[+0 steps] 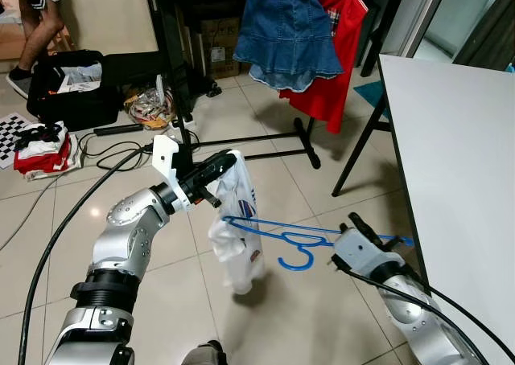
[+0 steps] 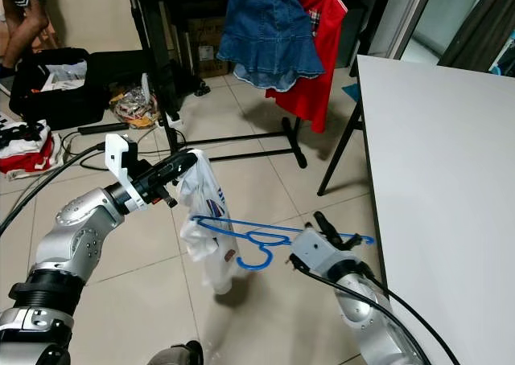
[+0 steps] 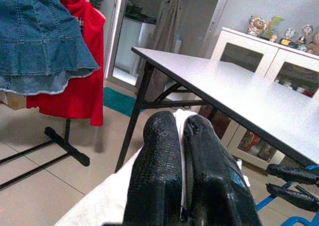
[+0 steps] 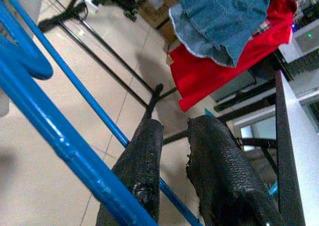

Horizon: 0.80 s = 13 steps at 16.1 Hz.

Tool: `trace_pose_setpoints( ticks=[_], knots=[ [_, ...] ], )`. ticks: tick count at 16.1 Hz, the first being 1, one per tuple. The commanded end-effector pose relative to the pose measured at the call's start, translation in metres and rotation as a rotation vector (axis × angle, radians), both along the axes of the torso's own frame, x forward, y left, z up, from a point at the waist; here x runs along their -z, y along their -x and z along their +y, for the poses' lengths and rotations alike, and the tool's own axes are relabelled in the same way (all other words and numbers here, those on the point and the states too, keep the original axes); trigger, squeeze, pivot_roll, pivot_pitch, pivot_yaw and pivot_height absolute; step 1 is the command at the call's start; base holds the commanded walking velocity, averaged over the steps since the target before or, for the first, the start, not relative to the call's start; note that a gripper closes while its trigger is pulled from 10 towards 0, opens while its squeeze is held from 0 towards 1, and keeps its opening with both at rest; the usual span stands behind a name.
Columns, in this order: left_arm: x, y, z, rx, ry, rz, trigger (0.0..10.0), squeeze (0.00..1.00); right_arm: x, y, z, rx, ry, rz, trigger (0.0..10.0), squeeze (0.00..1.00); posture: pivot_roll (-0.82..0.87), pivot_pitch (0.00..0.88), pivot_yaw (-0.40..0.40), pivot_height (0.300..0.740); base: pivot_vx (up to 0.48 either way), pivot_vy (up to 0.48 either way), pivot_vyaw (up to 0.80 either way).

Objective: Hang hanger

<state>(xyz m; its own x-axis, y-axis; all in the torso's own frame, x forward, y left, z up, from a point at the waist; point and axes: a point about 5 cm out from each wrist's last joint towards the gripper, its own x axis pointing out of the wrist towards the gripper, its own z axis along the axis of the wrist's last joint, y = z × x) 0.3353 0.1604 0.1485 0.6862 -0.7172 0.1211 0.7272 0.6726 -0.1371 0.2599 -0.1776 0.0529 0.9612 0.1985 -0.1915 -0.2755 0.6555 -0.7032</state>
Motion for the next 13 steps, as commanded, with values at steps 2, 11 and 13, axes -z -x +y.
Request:
trace_pose_setpoints(
  ticks=[2, 11, 13],
  knots=[
    [-0.005, -0.001, -0.002, 0.013, -0.007, -0.021, 10.0, 0.00, -0.002, -0.002, -0.004, 0.008, 0.010, -0.014, 10.0, 0.00, 0.08, 0.115, 0.028, 0.740, 0.000, 0.000, 0.00],
    [-0.005, -0.001, -0.001, 0.018, -0.015, -0.024, 10.0, 0.00, -0.016, -0.010, -0.004, 0.018, -0.005, -0.092, 10.0, 0.00, 0.09, 0.110, 0.035, 0.740, 0.000, 0.000, 0.00],
    [-0.005, -0.001, -0.002, 0.021, -0.015, -0.024, 10.0, 0.00, -0.022, -0.010, -0.002, 0.005, -0.015, -0.118, 10.0, 0.00, 0.08, 0.109, 0.034, 0.740, 0.000, 0.000, 0.00]
  ],
)
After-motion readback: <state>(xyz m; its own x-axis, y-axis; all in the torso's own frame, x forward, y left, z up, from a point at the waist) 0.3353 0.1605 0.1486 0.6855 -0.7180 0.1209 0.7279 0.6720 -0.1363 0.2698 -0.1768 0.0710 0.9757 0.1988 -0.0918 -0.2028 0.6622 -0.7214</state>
